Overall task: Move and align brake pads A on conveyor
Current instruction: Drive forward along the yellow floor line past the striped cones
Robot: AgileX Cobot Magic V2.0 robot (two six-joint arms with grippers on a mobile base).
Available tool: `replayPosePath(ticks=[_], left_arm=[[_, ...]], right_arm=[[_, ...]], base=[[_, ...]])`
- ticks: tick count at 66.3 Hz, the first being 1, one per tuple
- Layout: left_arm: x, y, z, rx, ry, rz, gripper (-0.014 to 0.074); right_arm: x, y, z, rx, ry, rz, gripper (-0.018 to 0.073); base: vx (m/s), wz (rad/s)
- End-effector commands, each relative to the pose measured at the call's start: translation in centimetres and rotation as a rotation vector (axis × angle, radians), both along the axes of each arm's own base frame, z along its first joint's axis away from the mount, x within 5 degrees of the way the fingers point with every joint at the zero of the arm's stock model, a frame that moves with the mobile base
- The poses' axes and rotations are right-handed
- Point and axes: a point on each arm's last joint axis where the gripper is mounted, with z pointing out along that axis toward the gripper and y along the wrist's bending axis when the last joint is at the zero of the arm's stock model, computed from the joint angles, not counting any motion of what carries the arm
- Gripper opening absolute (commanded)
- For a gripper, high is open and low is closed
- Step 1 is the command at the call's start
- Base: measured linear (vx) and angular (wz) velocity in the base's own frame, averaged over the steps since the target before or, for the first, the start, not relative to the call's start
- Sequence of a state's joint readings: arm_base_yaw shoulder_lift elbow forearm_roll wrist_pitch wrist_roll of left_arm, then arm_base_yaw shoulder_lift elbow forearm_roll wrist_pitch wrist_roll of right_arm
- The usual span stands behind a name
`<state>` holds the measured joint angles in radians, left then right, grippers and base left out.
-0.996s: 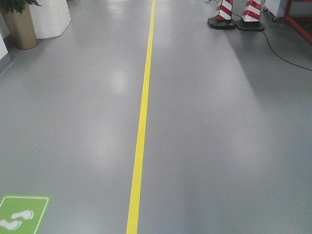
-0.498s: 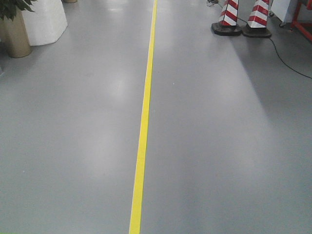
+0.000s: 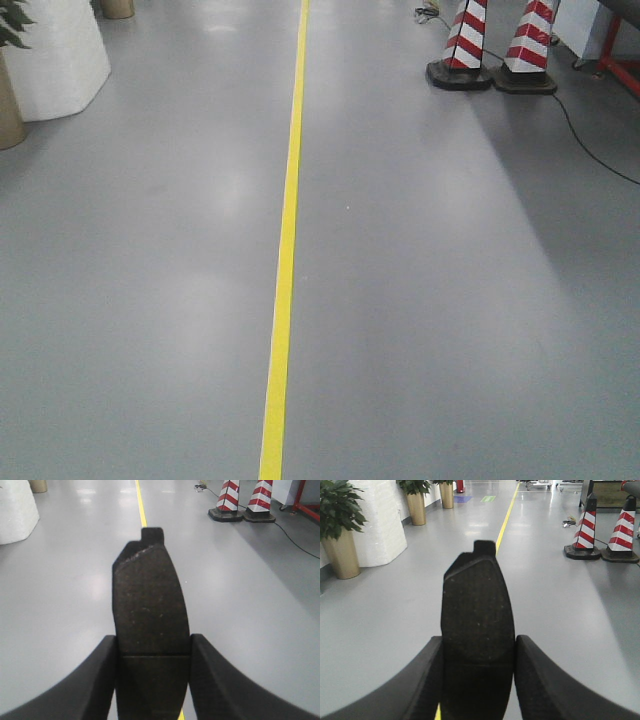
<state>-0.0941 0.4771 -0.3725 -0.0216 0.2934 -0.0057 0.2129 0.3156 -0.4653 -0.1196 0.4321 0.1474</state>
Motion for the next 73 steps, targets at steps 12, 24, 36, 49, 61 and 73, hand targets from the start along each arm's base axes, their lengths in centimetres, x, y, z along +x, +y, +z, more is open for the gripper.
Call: replayPosePath(ticks=[12, 24, 36, 49, 61, 73], left_arm=[[0.27, -0.07, 1.83, -0.022, -0.120, -0.001, -0.0006], [0.28, -0.07, 1.82, -0.022, -0.119, -0.001, -0.0006], [0.28, -0.07, 1.82, -0.022, -0.119, -0.001, -0.0006], [0.28, -0.07, 1.82, -0.022, -0.119, -0.001, -0.0006], [0.28, -0.07, 1.82, -0.022, -0.119, -0.001, -0.0006], [0.28, -0.07, 1.83, -0.022, -0.120, -0.001, -0.0006]], right_arm=[[0.01, 0.05, 1.80, 0.009, -0.122, 0.007, -0.0004], [0.01, 0.05, 1.80, 0.009, -0.122, 0.007, -0.0004], [0.01, 0.05, 1.80, 0.009, -0.122, 0.007, -0.0004], [0.01, 0.05, 1.81, 0.009, -0.123, 0.007, -0.0004], [0.01, 0.05, 1.81, 0.009, -0.123, 0.007, -0.0004], [0.01, 0.05, 1.81, 0.009, -0.123, 0.007, -0.0004]], base=[[0.66, -0.11], [0.68, -0.11], [0.71, -0.07], [0.72, -0.01], [0.70, 0.02], [0.69, 0.01]])
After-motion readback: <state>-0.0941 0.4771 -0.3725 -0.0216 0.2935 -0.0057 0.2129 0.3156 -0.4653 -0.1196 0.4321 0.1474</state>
